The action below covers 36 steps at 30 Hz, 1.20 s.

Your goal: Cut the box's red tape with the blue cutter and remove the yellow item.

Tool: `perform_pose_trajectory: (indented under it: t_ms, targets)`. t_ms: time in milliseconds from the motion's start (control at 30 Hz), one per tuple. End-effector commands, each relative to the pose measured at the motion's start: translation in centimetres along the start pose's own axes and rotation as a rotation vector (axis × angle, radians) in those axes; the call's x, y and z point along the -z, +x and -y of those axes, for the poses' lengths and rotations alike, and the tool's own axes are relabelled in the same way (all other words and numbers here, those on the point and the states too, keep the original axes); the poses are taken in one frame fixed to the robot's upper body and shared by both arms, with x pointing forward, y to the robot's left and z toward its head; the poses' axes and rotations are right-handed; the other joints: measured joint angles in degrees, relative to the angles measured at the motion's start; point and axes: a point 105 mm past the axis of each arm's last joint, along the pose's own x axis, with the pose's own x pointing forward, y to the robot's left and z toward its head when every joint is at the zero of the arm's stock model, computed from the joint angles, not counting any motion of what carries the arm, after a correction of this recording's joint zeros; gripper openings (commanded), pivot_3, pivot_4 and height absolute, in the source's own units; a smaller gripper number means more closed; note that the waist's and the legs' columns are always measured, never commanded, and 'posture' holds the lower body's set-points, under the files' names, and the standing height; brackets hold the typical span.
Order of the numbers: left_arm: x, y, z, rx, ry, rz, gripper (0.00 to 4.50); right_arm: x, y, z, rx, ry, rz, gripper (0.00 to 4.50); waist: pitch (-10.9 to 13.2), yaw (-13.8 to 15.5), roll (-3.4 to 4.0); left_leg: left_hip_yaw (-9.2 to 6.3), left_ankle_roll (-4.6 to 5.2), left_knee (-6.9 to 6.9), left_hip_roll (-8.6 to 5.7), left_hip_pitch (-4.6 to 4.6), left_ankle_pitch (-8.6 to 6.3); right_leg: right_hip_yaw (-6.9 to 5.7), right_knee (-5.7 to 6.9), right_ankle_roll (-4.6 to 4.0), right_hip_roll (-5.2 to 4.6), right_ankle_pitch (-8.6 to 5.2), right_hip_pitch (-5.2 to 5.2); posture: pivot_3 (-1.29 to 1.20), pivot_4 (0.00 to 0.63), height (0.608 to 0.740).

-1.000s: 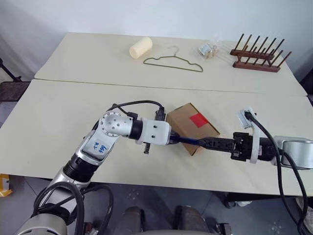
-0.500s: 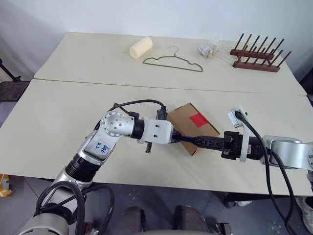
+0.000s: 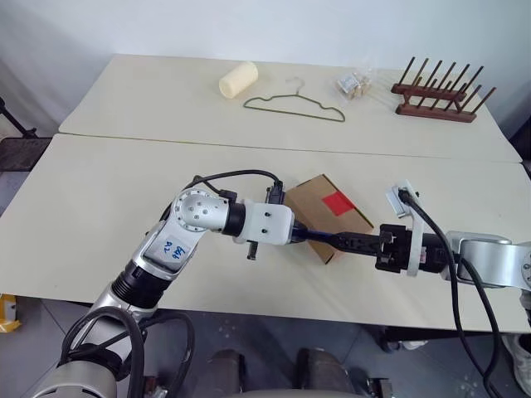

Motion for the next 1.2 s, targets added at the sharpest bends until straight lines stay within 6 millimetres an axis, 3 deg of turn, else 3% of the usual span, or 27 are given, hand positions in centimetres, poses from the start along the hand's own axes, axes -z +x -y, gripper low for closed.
perform_pose_trajectory:
  t_ms: [33,233,367,467,567,700,833,933,1033,1200]
  targets:
    - [-1.2,-0.9,-0.5,-0.015,-0.013,0.051,1.15,0.1,-0.4,-0.7,-0.041,-0.007,-0.009,0.13,0.0,0.0,0.0,0.0,0.0,0.0,0.0,0.0,0.0,0.0,0.0,0.0,0.0,0.0,0.0,0.0,0.15,0.74]
    - [-3.9,-5.5,-2.2,-0.08,-0.288,0.281,2.92,0.0,-2.3,-2.2,-0.164,-0.029,-0.029,0.13,0.0,-0.1,0.0,-0.04,0.01,-0.01,0.14,-0.04,-0.01,0.0,-0.02,0.0,-0.01,0.0,-0.01,0.0,0.15,0.74]
    - [-4.1,-9.7,-3.7,-0.162,-0.445,0.395,2.94,-1.1,-4.4,-3.6,-0.248,-0.076,0.036,0.13,0.0,-0.1,0.0,-0.06,0.01,-0.01,0.14,-0.03,-0.01,-0.02,-0.01,0.0,0.01,0.0,-0.01,0.0,0.15,0.74]
    - [-1.9,-12.9,-5.4,-0.306,-0.54,0.382,2.94,-2.7,-7.6,-3.7,-0.192,-0.111,0.102,0.13,0.0,0.1,0.0,-0.04,0.02,-0.01,0.07,-0.03,-0.01,-0.01,-0.01,0.0,0.0,0.0,-0.01,0.0,0.15,0.74]
    - [0.5,-14.0,-6.1,-0.386,-0.613,0.348,2.38,-4.4,-10.8,-2.7,-0.027,-0.169,0.187,0.13,0.0,0.3,-0.03,-0.03,0.04,-0.01,-0.04,-0.03,-0.02,-0.02,-0.03,0.03,0.02,0.02,0.01,0.0,0.15,0.74]
    - [3.0,-12.0,-6.8,-0.423,-0.653,0.297,1.21,-6.9,-14.0,-0.5,0.19,-0.277,0.338,0.13,0.0,0.5,-0.07,0.11,0.09,0.01,-0.17,-0.03,-0.05,0.0,-0.11,0.14,0.02,0.07,0.04,0.0,0.15,0.74]
    - [2.4,-7.4,-7.6,-0.333,-0.629,0.326,0.01,-6.4,-13.4,1.0,0.348,-0.478,0.224,0.13,0.0,0.9,-0.09,0.32,0.1,-0.01,-0.2,-0.09,-0.06,0.04,-0.14,0.22,0.04,0.12,-0.02,0.0,0.15,0.74]
    - [2.3,-4.0,-7.7,-0.26,-0.582,0.272,0.0,-7.1,-10.3,-1.2,0.248,-0.591,0.206,0.13,0.0,0.3,-0.08,0.36,0.09,-0.01,-0.18,-0.15,-0.06,0.05,-0.13,0.25,0.06,0.13,-0.15,0.0,0.15,0.74]
    - [2.8,-1.7,-7.5,-0.214,-0.554,0.204,0.0,-7.7,-8.0,-1.9,0.283,-0.683,0.15,0.13,0.0,-0.5,-0.08,0.32,0.03,-0.04,-0.13,-0.11,-0.02,0.04,-0.1,0.23,0.14,0.14,-0.15,0.0,0.15,0.74]
    - [3.4,0.2,-7.0,-0.171,-0.53,0.109,0.0,-8.5,-6.1,-2.7,0.308,-0.699,0.107,0.13,0.1,-0.2,-0.11,0.2,0.0,-0.06,-0.13,-0.1,-0.01,0.03,-0.12,0.22,0.09,0.15,-0.16,0.0,0.15,0.74]
